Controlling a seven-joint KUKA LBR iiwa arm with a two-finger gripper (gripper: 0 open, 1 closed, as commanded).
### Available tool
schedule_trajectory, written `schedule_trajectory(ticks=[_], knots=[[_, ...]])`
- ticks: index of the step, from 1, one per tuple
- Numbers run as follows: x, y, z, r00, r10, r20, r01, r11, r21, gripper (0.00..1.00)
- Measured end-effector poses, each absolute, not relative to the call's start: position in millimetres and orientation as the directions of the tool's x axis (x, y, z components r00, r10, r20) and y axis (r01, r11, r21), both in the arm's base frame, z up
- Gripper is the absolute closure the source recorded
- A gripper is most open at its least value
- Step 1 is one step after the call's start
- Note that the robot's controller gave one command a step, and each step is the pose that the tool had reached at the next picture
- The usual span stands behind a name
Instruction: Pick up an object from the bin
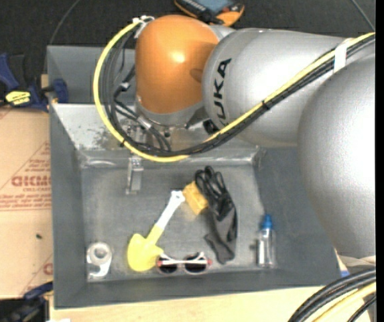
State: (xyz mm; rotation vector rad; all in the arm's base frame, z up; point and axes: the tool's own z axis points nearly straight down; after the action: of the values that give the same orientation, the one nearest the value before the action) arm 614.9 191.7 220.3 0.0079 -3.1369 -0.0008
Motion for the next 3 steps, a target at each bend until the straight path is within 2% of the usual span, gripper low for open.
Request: schedule_trajectory(ticks=[1,2,3], knots=[[616.5,190,226,-1.0,0.0,-0.004,0.0,1.0,0.002,0.0],[556.9,99,73,-0.991,-0.13,0.001,-0.13,0.991,0.0,0.0],[562.2,141,164,-0.835,-0.551,-0.015,-0.551,0.835,-0.003,0.0]])
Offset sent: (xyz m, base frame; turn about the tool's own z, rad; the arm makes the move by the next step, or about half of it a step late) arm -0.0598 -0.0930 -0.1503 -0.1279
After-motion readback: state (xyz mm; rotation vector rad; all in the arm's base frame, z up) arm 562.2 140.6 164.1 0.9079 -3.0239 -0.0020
